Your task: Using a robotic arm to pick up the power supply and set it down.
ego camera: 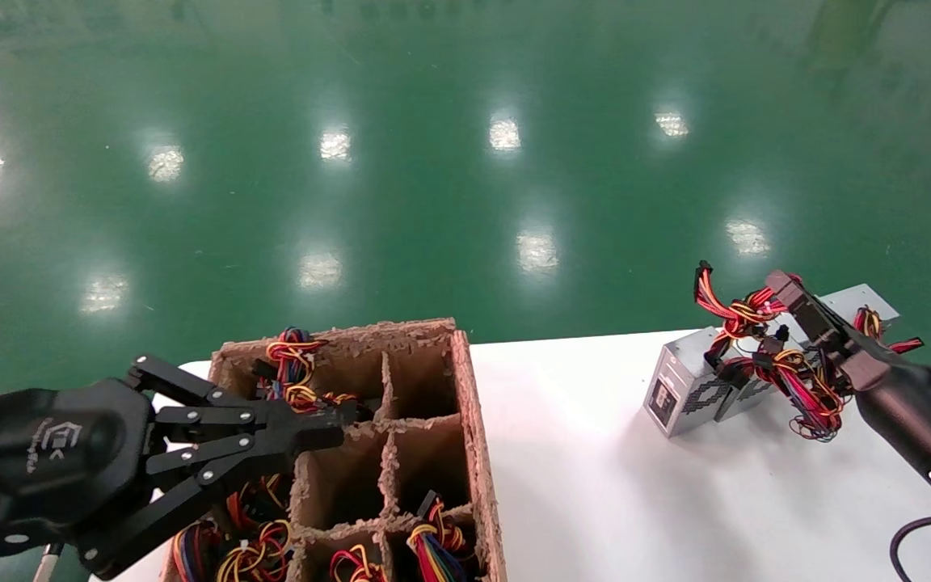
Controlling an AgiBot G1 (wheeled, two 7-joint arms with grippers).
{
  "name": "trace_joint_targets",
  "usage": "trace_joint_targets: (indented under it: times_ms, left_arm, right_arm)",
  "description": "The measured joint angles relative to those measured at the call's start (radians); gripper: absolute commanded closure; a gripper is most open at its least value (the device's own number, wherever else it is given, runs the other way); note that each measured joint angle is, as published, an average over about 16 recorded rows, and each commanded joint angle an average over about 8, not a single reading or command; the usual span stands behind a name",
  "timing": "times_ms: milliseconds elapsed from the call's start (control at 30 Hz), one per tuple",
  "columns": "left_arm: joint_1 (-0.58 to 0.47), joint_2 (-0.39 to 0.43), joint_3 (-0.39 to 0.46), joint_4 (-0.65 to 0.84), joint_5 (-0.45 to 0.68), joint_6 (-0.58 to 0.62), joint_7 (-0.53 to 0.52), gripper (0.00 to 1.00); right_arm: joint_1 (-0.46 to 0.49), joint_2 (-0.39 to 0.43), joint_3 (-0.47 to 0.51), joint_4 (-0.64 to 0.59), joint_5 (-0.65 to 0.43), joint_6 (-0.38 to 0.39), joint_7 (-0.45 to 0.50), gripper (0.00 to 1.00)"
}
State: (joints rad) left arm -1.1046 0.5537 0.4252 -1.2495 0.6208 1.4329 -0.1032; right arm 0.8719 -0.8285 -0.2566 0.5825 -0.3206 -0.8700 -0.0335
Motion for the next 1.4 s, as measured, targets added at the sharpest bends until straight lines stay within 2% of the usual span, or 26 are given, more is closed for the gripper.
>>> trace_joint_targets:
  times_ms: [167, 200, 233, 533, 933, 1133, 1400]
  left_arm:
    - [0.000, 0.000, 0.000, 0.000, 0.000, 0.000, 0.000, 1.00]
    - [0.000, 0.000, 0.000, 0.000, 0.000, 0.000, 0.000, 1.00]
    - [0.000, 0.000, 0.000, 0.000, 0.000, 0.000, 0.000, 1.00]
    - [0.000, 0.000, 0.000, 0.000, 0.000, 0.000, 0.000, 1.00]
    - [0.000, 0.000, 0.000, 0.000, 0.000, 0.000, 0.000, 1.00]
    - [0.000, 0.000, 0.000, 0.000, 0.000, 0.000, 0.000, 1.00]
    - [0.000, 0.000, 0.000, 0.000, 0.000, 0.000, 0.000, 1.00]
  right_arm:
    - [-0.013, 0.013, 0.000, 0.008, -0.001, -0.005, 0.002, 0.10]
    - [-0.016, 0.016, 0.000, 0.011, -0.001, -0.006, 0.002, 0.02]
    - [-0.019, 0.019, 0.000, 0.014, -0.001, -0.006, 0.002, 0.00]
    - [-0.054, 0.057, 0.006, 0.087, -0.001, 0.012, 0.007, 0.00]
    - [-0.122, 0.099, 0.050, 0.263, 0.035, 0.059, 0.006, 0.00]
    - [-0.147, 0.109, 0.082, 0.339, 0.059, 0.038, -0.009, 0.00]
    - [-0.137, 0.120, 0.095, 0.405, 0.045, -0.032, -0.004, 0.00]
